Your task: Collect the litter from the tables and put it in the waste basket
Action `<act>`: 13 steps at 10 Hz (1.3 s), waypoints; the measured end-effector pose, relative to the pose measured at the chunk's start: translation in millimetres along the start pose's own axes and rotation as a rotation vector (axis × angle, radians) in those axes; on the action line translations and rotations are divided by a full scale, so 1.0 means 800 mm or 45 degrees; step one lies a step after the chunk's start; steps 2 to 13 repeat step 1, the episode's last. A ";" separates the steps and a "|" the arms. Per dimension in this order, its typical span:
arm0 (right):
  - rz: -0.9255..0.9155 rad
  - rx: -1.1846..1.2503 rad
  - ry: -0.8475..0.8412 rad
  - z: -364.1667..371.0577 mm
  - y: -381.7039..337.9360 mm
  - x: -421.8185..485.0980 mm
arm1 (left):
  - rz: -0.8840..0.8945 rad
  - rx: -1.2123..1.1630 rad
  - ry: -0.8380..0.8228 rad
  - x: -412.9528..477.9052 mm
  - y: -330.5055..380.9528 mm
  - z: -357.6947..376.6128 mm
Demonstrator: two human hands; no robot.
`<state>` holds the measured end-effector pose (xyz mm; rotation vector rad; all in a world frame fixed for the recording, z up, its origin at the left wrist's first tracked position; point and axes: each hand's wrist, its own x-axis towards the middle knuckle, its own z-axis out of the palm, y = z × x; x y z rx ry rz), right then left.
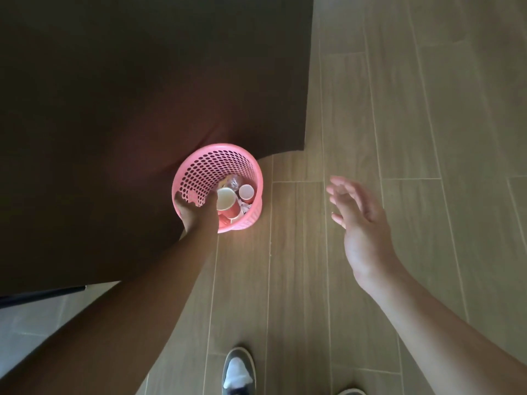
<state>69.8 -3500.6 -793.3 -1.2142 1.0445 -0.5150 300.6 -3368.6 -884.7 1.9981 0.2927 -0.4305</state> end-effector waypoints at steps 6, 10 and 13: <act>-0.023 0.035 0.034 0.002 -0.013 0.000 | -0.023 -0.072 0.015 -0.012 0.001 0.002; -0.023 0.035 0.034 0.002 -0.013 0.000 | -0.023 -0.072 0.015 -0.012 0.001 0.002; -0.023 0.035 0.034 0.002 -0.013 0.000 | -0.023 -0.072 0.015 -0.012 0.001 0.002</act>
